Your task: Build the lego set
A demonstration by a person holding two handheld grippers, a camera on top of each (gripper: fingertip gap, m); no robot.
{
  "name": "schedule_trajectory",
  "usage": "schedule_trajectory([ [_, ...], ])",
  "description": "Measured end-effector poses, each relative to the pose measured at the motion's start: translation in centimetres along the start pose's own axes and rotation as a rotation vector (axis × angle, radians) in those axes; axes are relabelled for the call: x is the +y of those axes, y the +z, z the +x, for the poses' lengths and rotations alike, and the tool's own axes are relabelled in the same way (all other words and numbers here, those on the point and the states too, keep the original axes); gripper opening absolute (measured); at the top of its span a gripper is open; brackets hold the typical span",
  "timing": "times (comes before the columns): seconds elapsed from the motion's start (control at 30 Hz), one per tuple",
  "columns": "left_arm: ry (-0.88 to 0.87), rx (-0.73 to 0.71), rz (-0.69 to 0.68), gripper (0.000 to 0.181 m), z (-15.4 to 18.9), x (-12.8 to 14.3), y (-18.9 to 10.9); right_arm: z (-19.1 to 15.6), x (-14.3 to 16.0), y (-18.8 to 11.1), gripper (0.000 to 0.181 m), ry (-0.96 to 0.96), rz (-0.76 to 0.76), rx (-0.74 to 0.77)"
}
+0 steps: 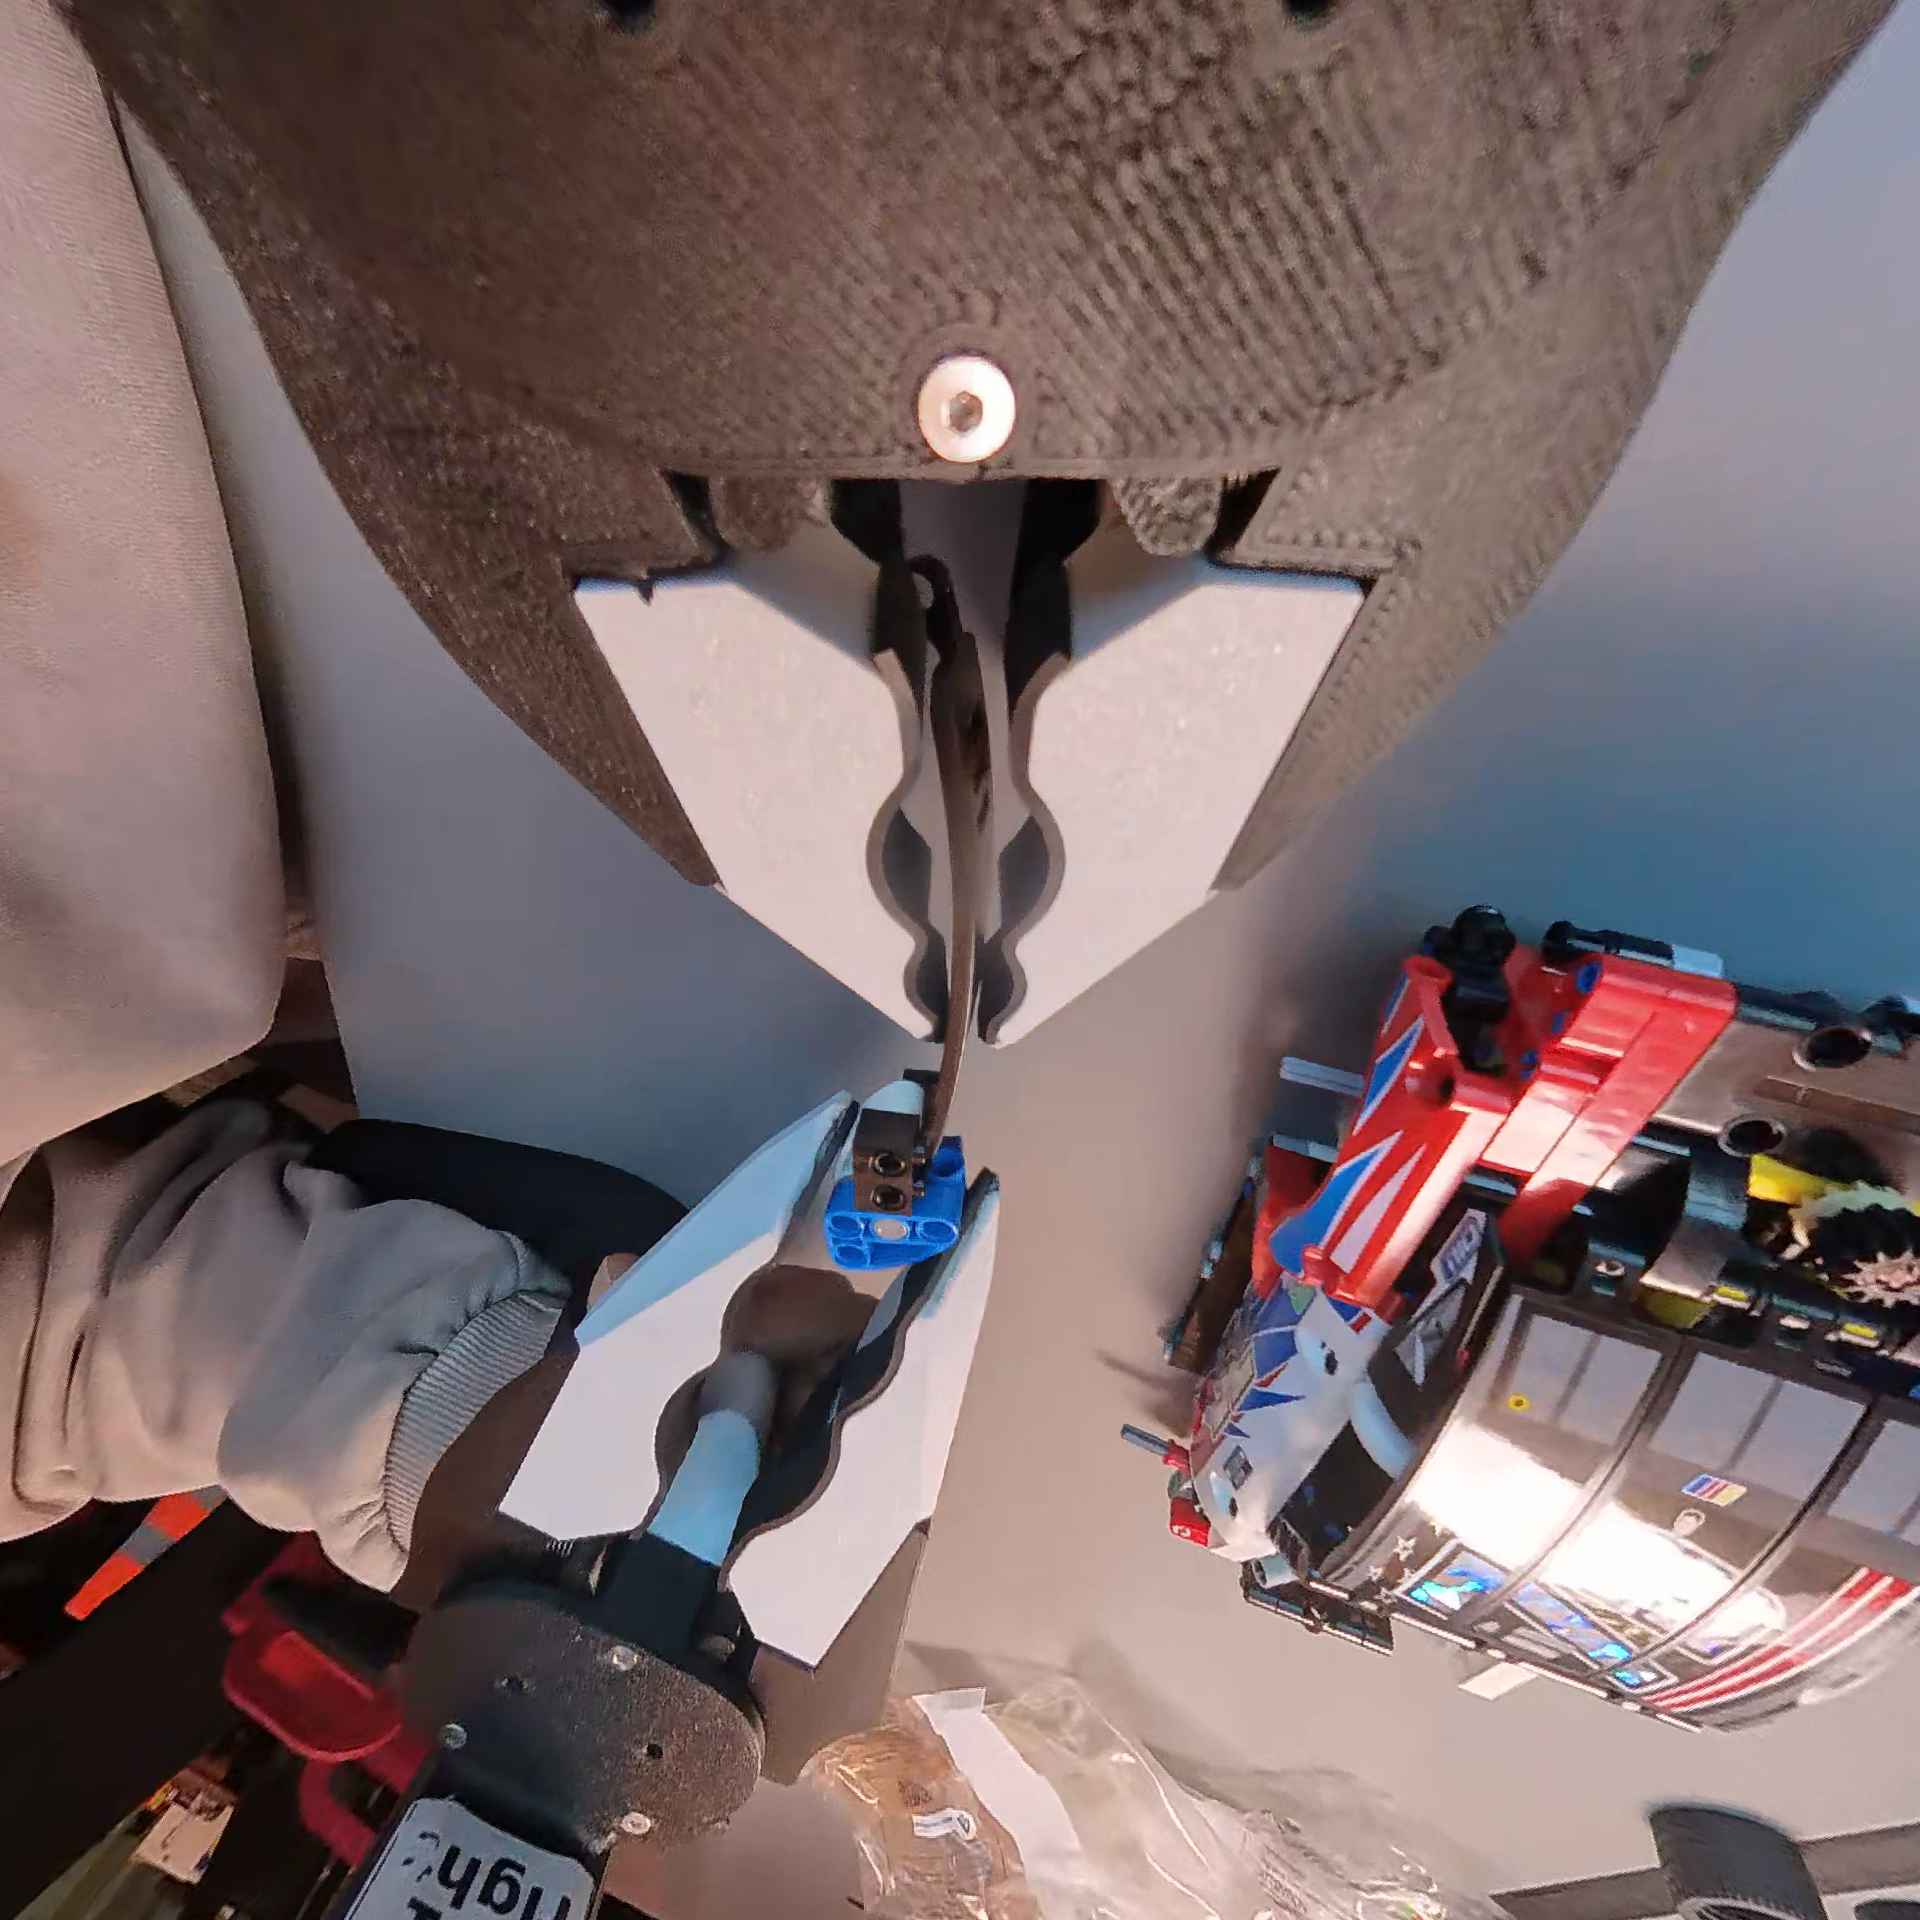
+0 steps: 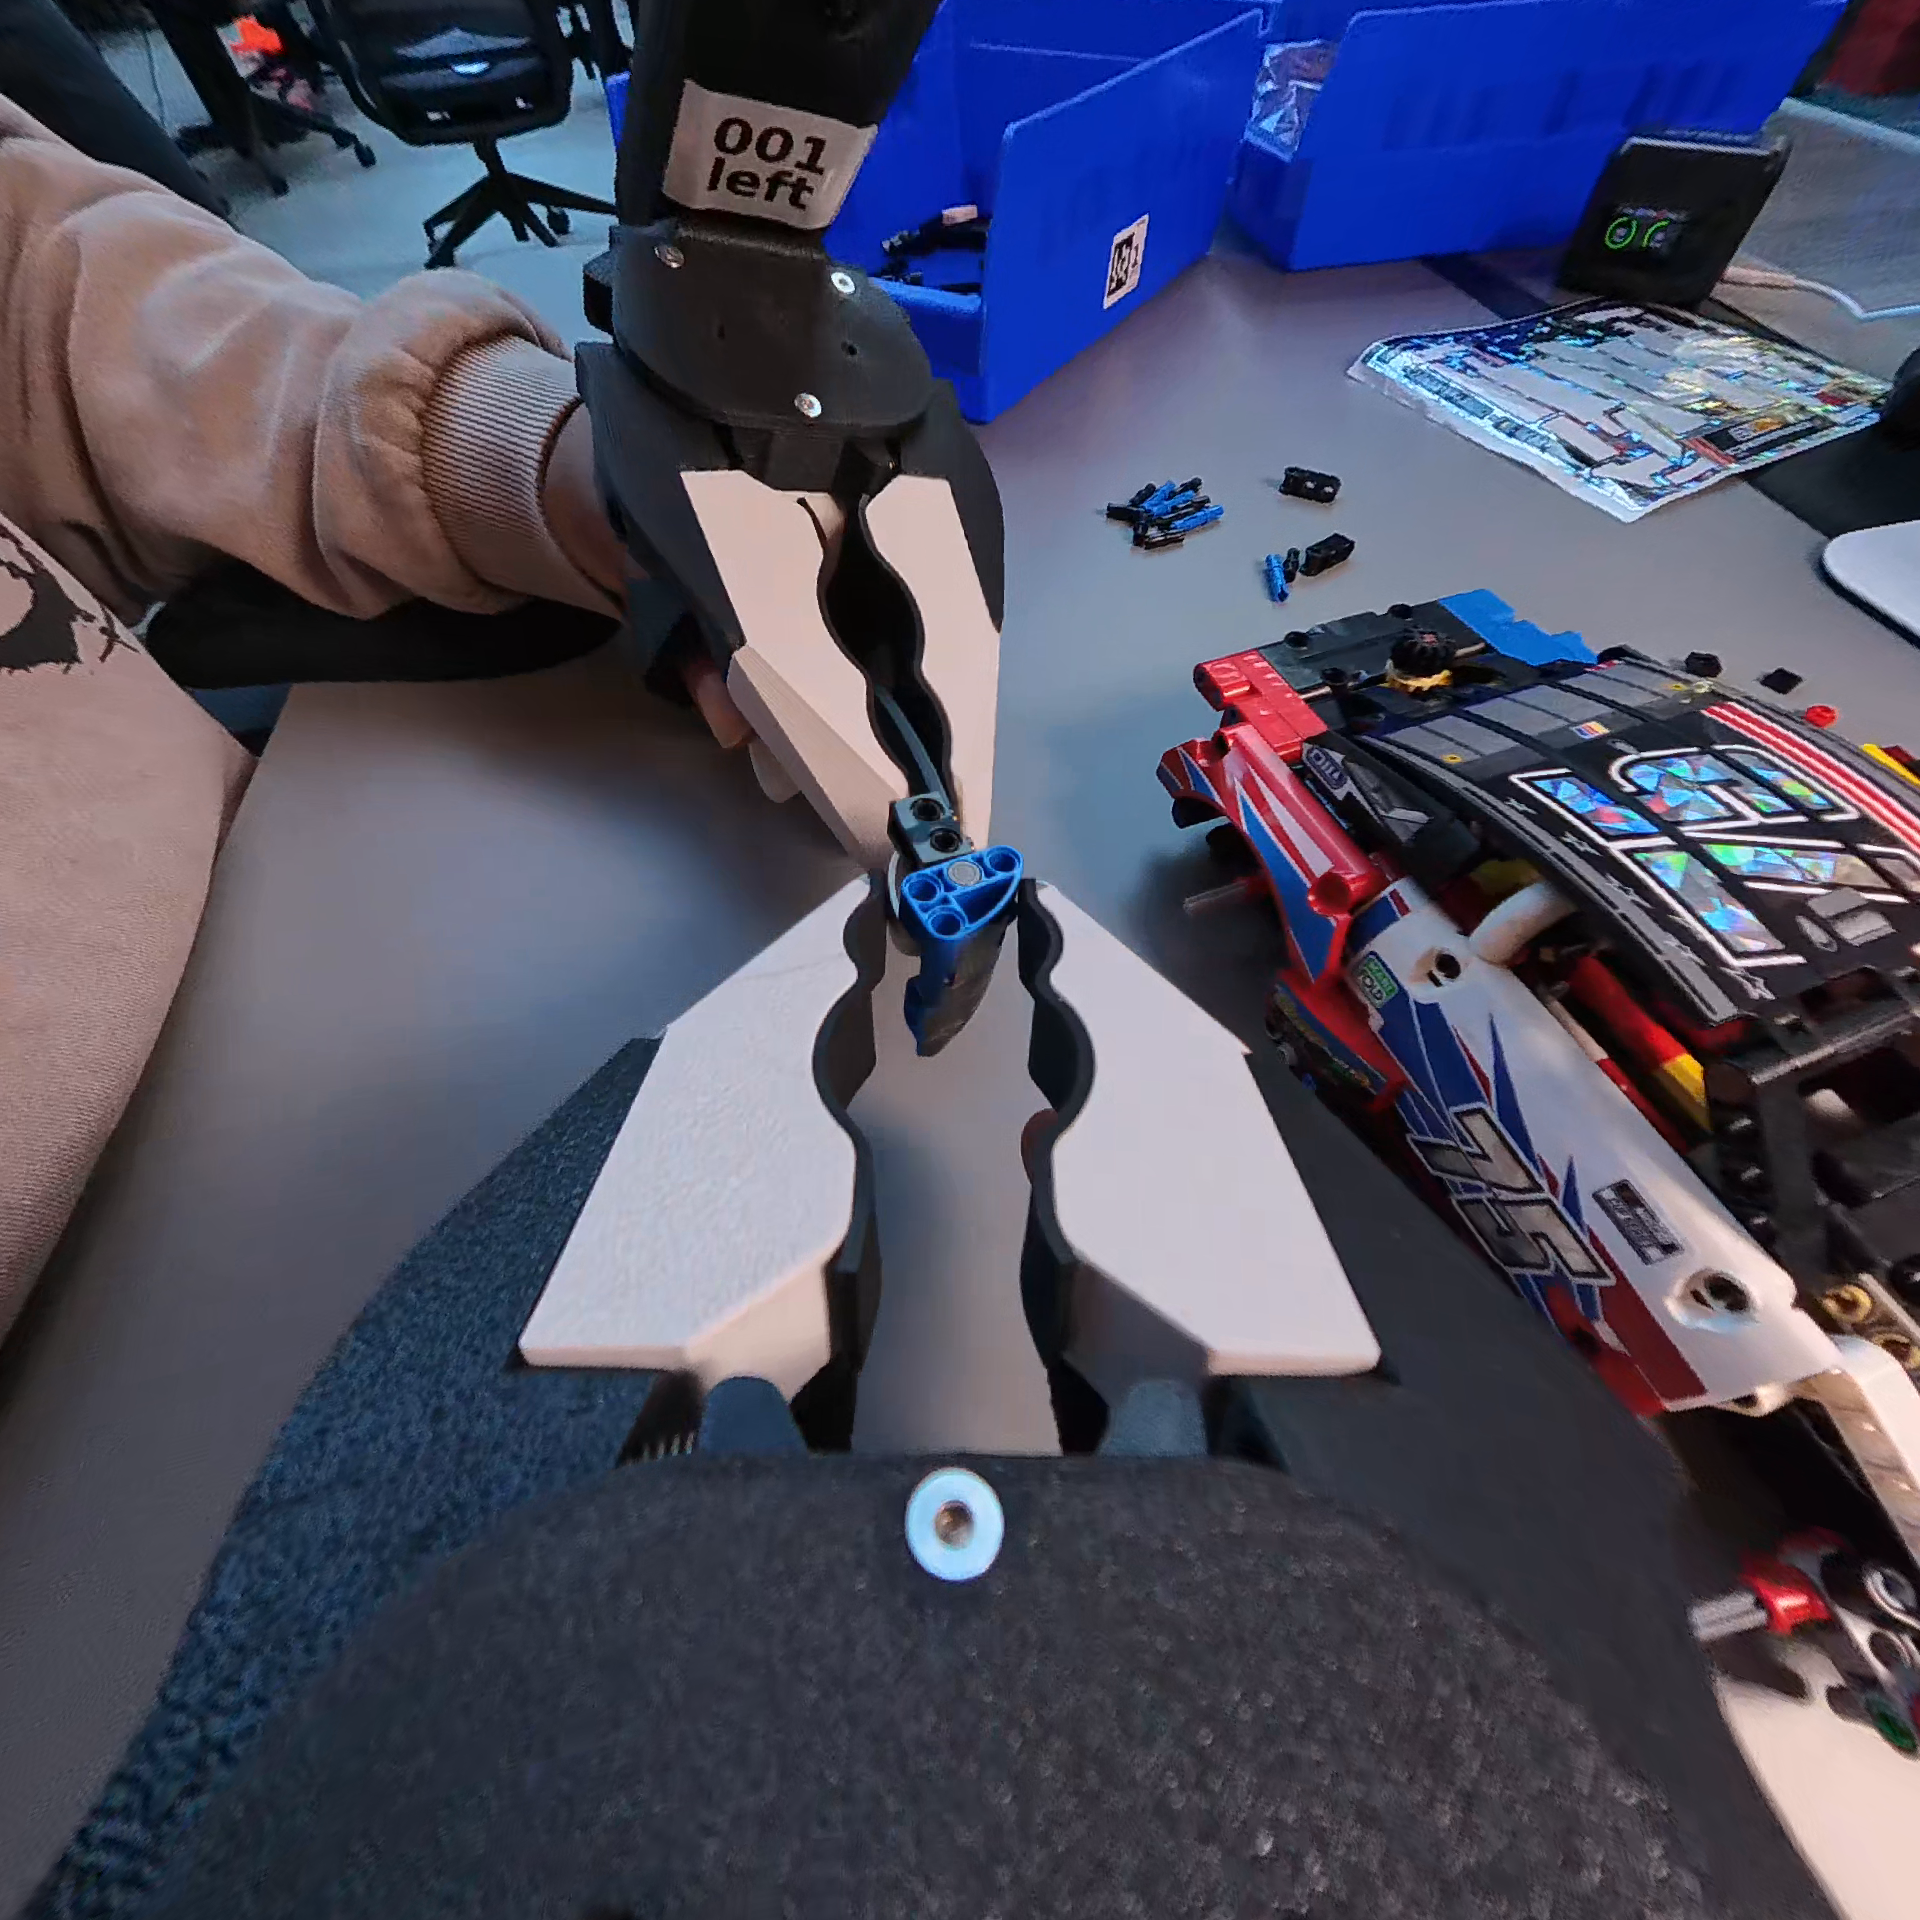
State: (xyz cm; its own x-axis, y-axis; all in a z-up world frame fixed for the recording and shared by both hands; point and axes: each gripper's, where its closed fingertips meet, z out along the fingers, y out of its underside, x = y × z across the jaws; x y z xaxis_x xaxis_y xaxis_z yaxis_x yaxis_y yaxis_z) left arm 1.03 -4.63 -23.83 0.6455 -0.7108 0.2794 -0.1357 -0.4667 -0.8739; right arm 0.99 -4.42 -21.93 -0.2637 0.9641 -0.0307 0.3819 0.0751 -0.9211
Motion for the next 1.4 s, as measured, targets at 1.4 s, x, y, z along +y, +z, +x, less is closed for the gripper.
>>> schedule_trajectory([
  [1.4, 0.071, -0.560, 0.530, 0.010, -8.4, -6.7, -11.8, 6.3, -3.7, -5.6, 0.015, 0.149, 0.386, 0.339],
])
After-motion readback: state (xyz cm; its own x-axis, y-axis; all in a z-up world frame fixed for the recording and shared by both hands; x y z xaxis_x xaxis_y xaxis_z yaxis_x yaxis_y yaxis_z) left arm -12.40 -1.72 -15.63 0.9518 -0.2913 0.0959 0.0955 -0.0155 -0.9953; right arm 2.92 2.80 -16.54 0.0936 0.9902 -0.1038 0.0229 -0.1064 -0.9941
